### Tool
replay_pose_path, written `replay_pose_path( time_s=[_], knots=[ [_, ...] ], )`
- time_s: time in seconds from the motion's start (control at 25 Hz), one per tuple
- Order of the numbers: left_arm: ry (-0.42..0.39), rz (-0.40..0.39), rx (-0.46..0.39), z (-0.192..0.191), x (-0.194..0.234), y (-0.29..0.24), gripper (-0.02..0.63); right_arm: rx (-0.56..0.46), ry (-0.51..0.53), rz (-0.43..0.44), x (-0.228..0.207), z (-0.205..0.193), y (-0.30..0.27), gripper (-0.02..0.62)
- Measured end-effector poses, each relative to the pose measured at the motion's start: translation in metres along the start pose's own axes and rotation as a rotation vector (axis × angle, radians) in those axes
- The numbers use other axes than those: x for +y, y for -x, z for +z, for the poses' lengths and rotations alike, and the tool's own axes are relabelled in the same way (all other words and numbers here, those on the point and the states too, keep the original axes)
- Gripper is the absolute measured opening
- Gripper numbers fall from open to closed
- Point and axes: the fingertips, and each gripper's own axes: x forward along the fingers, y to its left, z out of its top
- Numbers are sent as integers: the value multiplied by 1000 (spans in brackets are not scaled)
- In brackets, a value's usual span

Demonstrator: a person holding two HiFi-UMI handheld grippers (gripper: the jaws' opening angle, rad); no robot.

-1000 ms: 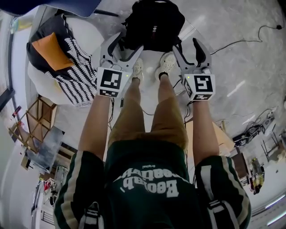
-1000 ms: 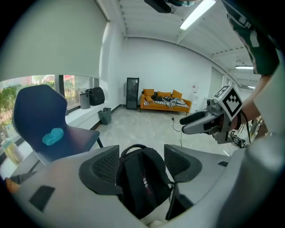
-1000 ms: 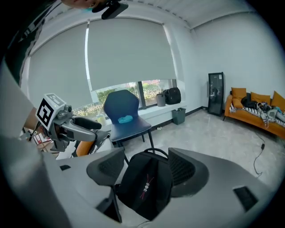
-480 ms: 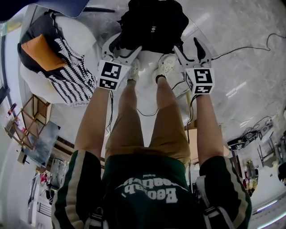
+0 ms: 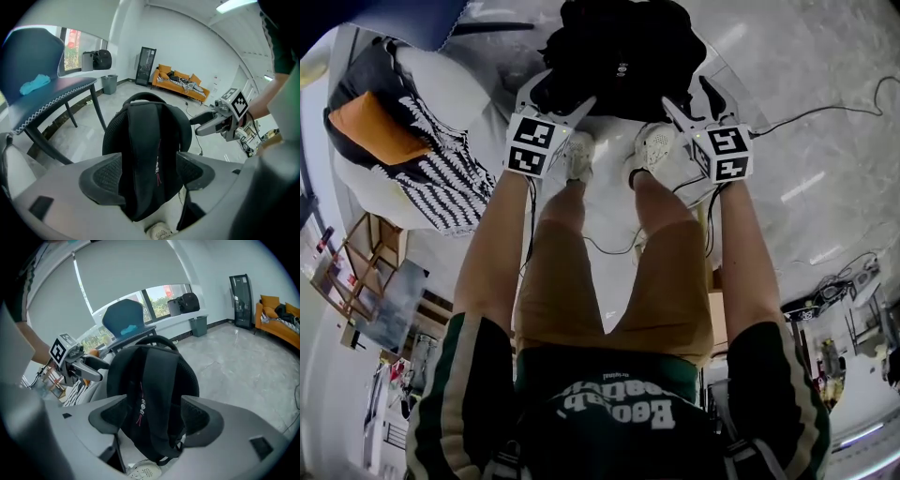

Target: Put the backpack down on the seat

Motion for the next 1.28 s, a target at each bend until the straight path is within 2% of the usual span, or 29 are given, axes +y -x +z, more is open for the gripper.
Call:
replay_pose_path(
  time_s=[0.24, 0.44, 0.48, 0.52, 0.56, 0.6, 0.92, 1.28],
  knots=[
    [0, -71, 9, -13, 0, -48, 357, 11, 6, 80, -6, -24, -49, 314],
    [1, -98, -39, 8, -5, -69, 346, -46, 8, 146, 0, -10, -64, 311],
    [0, -100, -48, 14, -7, -68, 174, -60, 3, 174, 3, -4, -62, 307],
    [-1, -105, -55, 20, -10, -66, 142, -75, 5, 203, 7, 3, -58, 131],
    [-2, -115, -62, 23, -14, -63, 106, -89, 12, 225, 12, 8, -53, 77],
    [-1, -124, -68, 25, -18, -60, 94, -98, 20, 237, 16, 11, -47, 73],
    [-97, -108, -101, 37, -41, -17, 80, -145, 70, 239, 47, 40, -3, 71],
    [-128, -157, -180, 75, -81, 76, 80, -192, 79, 268, 106, 88, 75, 71]
  ],
)
